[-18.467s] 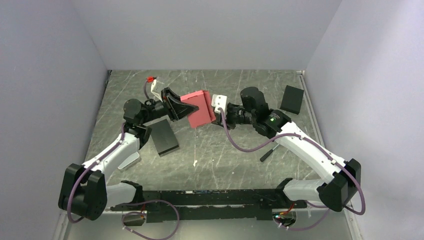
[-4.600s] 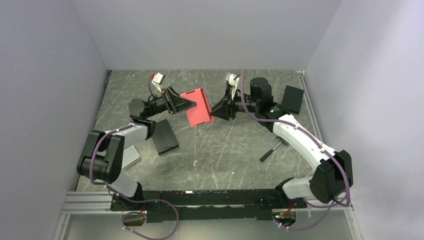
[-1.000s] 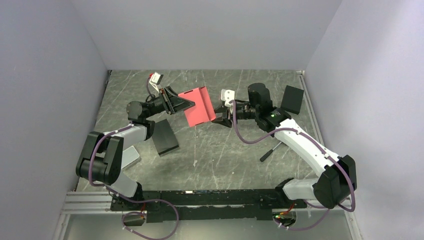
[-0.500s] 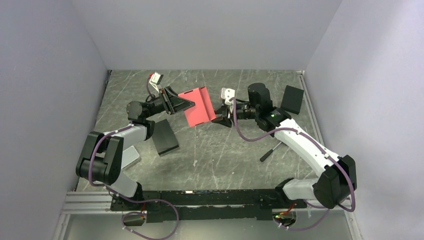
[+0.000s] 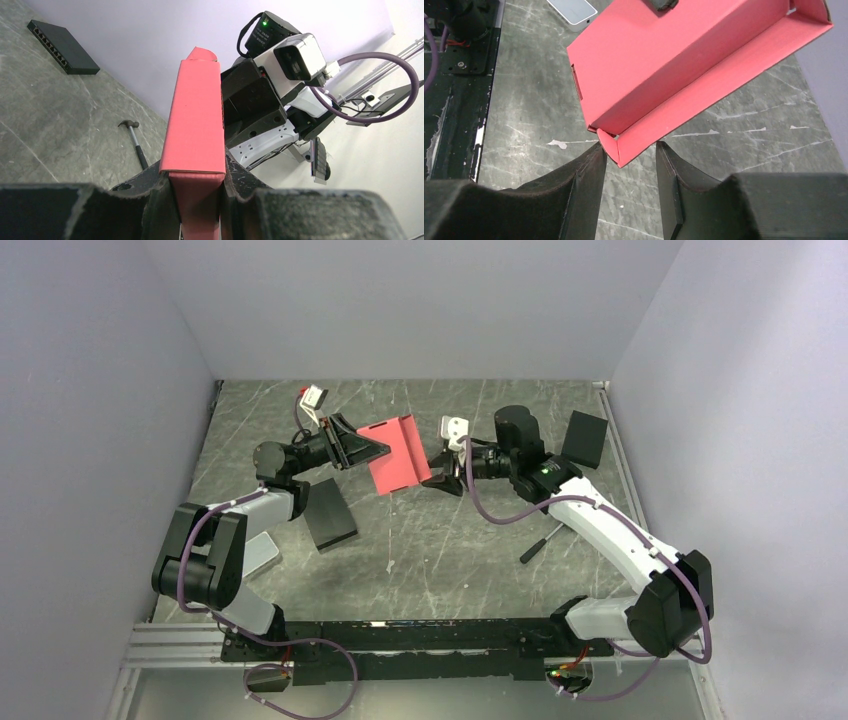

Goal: Fold the paper box

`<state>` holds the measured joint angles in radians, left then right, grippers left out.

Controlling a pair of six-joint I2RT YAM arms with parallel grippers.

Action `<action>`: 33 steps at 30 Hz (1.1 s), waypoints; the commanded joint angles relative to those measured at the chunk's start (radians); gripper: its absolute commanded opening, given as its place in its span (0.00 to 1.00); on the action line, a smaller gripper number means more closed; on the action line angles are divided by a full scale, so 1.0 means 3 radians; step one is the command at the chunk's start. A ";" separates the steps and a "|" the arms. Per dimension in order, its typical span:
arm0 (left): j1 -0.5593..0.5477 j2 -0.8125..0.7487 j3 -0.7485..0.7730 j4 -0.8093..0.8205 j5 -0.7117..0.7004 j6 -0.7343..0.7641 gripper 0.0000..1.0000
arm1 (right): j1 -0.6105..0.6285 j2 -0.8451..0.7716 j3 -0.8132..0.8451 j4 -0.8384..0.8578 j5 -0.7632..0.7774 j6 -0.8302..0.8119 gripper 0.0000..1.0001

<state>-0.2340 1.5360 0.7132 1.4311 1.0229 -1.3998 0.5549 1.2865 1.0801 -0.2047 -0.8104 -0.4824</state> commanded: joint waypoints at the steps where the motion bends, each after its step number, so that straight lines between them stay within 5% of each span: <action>1: 0.0008 -0.0070 0.0118 0.0047 0.0020 0.0081 0.01 | 0.0041 -0.0047 0.0162 -0.0069 -0.0008 -0.0202 0.46; 14: 0.0008 -0.0044 0.0149 0.0051 0.0037 0.0058 0.01 | 0.0047 -0.0069 0.0186 -0.0157 0.0061 -0.0299 0.52; 33: 0.0008 -0.0278 0.0128 -0.0659 -0.0035 0.0542 0.00 | 0.0204 -0.0066 0.0365 -0.0387 0.0114 -0.0285 0.47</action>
<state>-0.2340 1.4891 0.7204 1.2297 1.0271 -1.2713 0.5991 1.2861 1.1362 -0.3206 -0.7525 -0.5766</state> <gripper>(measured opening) 0.304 0.469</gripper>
